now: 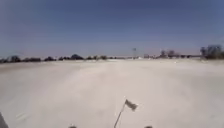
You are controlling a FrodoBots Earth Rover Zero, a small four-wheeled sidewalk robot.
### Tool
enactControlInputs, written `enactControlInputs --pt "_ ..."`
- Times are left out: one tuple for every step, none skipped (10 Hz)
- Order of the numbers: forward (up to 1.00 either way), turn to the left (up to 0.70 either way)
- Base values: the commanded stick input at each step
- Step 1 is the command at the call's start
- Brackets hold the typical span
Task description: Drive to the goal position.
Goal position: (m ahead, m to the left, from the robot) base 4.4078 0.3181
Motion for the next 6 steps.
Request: enactControlInputs --pt "0.7 0.0" --pt "0.7 0.0" --pt "0.7 0.0" --pt "0.7 0.0" --pt "0.7 0.0" --pt "0.7 0.0"
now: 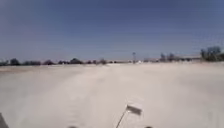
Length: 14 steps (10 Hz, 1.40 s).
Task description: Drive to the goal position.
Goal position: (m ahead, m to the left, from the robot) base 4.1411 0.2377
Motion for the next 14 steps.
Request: enactControlInputs --pt "0.7 0.0" --pt "0.7 0.0" --pt "0.7 0.0" --pt "0.7 0.0" --pt "0.7 0.0" --pt "0.7 0.0" --pt "0.7 0.0" --pt "0.7 0.0" --pt "0.7 0.0" --pt "0.7 0.0" --pt "0.7 0.0" --pt "0.7 0.0" --pt "0.7 0.0" --pt "0.7 0.0"
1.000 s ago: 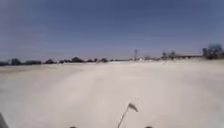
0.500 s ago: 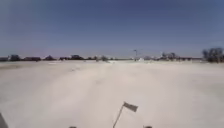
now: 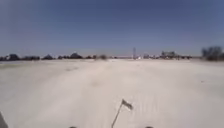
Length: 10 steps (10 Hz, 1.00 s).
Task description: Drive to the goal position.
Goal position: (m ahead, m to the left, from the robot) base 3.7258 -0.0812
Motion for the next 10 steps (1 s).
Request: enactControlInputs --pt "0.7 0.0" --pt "0.7 0.0" --pt "0.7 0.0" --pt "0.7 0.0" --pt "0.7 0.0" --pt "0.7 0.0" --pt "0.7 0.0" --pt "0.7 0.0" --pt "0.7 0.0" --pt "0.7 0.0"
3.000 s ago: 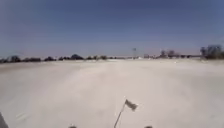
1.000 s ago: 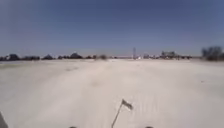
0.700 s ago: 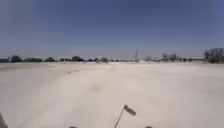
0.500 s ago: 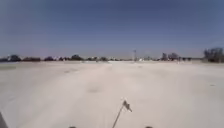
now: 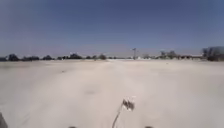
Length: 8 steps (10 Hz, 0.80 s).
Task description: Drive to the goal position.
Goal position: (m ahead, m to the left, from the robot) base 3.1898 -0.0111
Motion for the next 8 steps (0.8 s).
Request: enactControlInputs --pt "0.7 0.0" --pt "0.7 0.0" --pt "0.7 0.0" --pt "0.7 0.0" --pt "0.7 0.0" --pt "0.7 0.0" --pt "0.7 0.0" --pt "0.7 0.0"
